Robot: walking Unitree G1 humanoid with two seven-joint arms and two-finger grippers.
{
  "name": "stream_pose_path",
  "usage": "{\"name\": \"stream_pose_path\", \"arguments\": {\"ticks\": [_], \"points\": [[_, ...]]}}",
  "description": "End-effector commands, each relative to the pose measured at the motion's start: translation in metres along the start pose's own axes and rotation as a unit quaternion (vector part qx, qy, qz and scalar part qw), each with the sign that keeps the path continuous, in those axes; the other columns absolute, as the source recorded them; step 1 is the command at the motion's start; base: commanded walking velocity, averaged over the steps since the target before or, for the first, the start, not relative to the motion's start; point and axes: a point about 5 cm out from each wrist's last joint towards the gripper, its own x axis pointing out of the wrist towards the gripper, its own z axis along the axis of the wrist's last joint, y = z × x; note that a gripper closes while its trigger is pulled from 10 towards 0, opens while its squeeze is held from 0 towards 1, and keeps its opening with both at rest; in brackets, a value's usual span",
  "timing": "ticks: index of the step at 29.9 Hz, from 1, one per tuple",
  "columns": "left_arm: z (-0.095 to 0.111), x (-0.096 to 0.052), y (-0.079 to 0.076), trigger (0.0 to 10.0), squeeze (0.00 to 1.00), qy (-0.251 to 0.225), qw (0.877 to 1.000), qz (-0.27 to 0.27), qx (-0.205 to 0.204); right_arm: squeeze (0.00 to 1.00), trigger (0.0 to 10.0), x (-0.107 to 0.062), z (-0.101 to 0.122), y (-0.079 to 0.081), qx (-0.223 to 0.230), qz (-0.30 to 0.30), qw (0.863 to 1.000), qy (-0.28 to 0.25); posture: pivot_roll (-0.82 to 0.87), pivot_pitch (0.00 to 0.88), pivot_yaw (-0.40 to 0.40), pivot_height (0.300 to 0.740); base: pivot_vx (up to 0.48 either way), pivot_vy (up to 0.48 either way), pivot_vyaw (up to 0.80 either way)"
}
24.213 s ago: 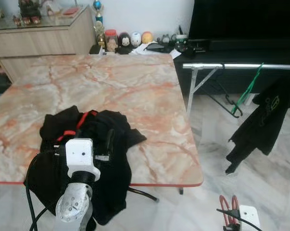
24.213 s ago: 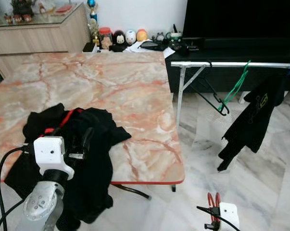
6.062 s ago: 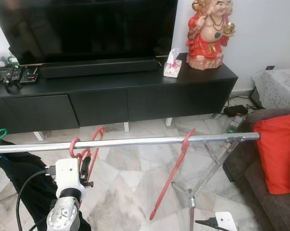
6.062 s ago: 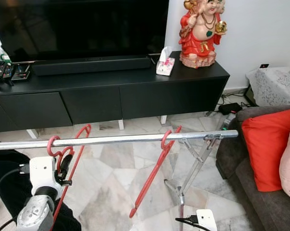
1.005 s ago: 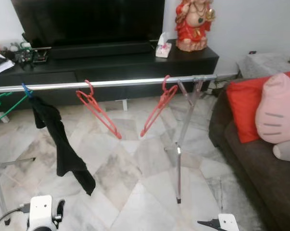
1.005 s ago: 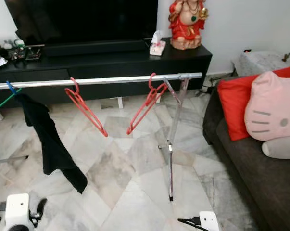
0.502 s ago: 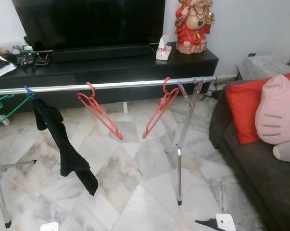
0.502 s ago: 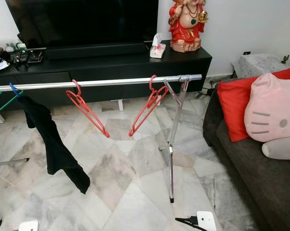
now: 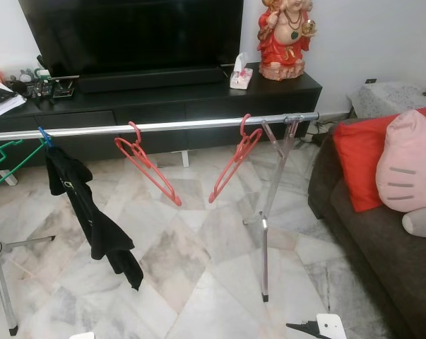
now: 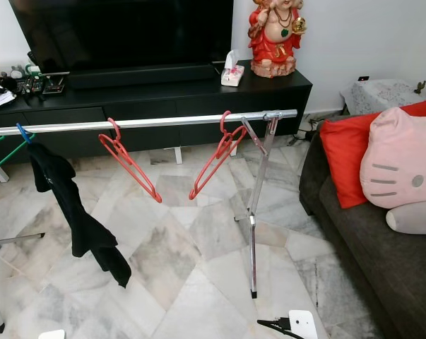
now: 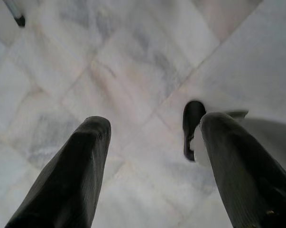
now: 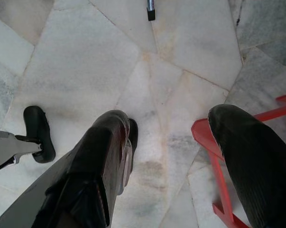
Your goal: Hang hanger
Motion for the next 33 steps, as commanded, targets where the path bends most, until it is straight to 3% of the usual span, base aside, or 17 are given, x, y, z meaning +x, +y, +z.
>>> {"name": "stream_pose_path", "arguments": {"ticks": [1, 11, 17, 20, 22, 29, 33], "points": [[-0.012, -0.003, 0.008, 10.0, 0.0, 0.022, 1.0, 0.003, 0.011, 0.0, 10.0, 0.0, -0.001, 0.0, 0.004, -0.002, 1.0, 0.002, -0.08, 0.0, 0.012, 0.74, 0.0, 0.0, -0.54], [-0.028, -0.009, 0.024, 10.0, 0.0, 0.057, 0.998, 0.013, 0.014, 0.0, 10.0, 0.0, -0.003, -0.001, -0.005, 0.0, 1.0, 0.009, -0.07, 0.0, 0.014, 0.74, 0.0, 0.0, -0.77], [-0.032, -0.01, 0.024, 10.0, 0.0, 0.067, 0.997, 0.013, 0.02, 0.0, 10.0, 0.0, -0.004, 0.0, -0.003, -0.001, 1.0, 0.009, -0.08, 0.0, 0.02, 0.74, 0.0, 0.0, -0.77], [-0.034, -0.01, 0.023, 10.0, 0.0, 0.072, 0.997, 0.008, 0.033, 0.0, 10.0, 0.0, -0.004, 0.0, -0.004, -0.002, 1.0, 0.01, -0.08, 0.0, 0.02, 0.74, 0.0, 0.0, -0.77], [-0.034, -0.011, 0.024, 10.0, 0.0, 0.075, 0.995, 0.008, 0.064, 0.0, 10.0, 0.0, -0.004, 0.0, -0.004, -0.002, 1.0, 0.011, -0.08, 0.0, 0.02, 0.74, 0.0, -0.176, -0.77], [-0.034, -0.011, 0.025, 10.0, 0.0, 0.074, 0.996, 0.01, 0.049, 0.0, 10.0, 0.0, -0.003, 0.0, -0.001, -0.003, 1.0, 0.009, -0.08, 0.0, 0.018, 0.74, 0.0, -0.256, -0.77], [-0.034, -0.011, 0.026, 10.0, 0.0, 0.075, 0.995, 0.007, 0.068, 0.0, 10.0, 0.0, -0.003, 0.0, -0.001, -0.003, 1.0, 0.009, -0.08, 0.0, 0.015, 0.74, 0.0, 0.0, -0.77]]}}
